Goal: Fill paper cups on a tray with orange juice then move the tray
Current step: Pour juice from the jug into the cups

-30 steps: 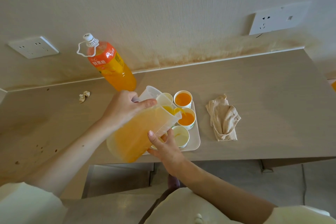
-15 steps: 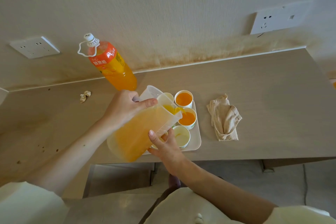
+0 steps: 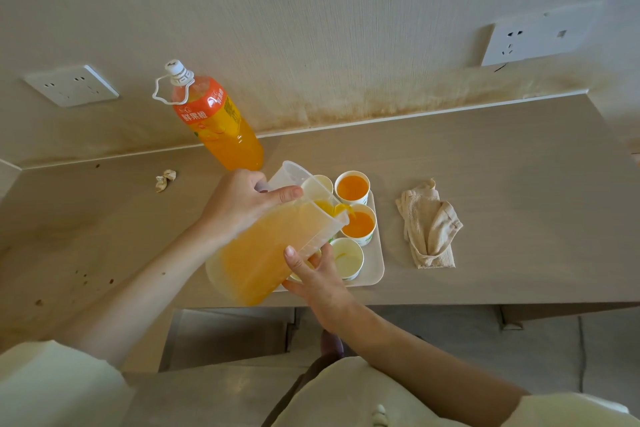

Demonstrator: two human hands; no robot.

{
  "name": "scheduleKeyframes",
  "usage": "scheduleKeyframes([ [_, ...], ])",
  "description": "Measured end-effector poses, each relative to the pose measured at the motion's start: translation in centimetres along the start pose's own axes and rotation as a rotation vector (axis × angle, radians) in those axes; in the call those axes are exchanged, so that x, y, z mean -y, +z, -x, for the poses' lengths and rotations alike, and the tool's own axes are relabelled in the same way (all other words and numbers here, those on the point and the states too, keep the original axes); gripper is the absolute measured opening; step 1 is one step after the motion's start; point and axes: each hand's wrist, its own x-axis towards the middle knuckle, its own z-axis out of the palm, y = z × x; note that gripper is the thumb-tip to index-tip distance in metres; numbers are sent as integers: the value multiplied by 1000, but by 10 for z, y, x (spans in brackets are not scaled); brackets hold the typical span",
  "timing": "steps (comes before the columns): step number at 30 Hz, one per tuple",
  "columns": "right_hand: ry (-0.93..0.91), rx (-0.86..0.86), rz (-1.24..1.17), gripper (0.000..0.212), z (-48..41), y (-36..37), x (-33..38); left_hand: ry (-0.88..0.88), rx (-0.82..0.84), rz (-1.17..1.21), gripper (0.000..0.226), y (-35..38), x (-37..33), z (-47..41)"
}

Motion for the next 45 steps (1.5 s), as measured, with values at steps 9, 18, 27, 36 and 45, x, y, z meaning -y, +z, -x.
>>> scheduleKeyframes([
  [9,-6,-5,-13,86,2,-1,0,10,5,11,68,0,1,0],
  [18,-3,-10,-9,87,2,-1,1,21,-1,19,68,0,0,1],
  [27,-6,-10,-30,81,5,1,2,14,-3,-3,65,0,-2,2],
  [36,1,-5,-32,76,6,2,4,18,-2,-9,60,-1,-4,4],
  [45,-2,0,-34,76,6,4,6,19,-1,0,59,-2,-3,3],
])
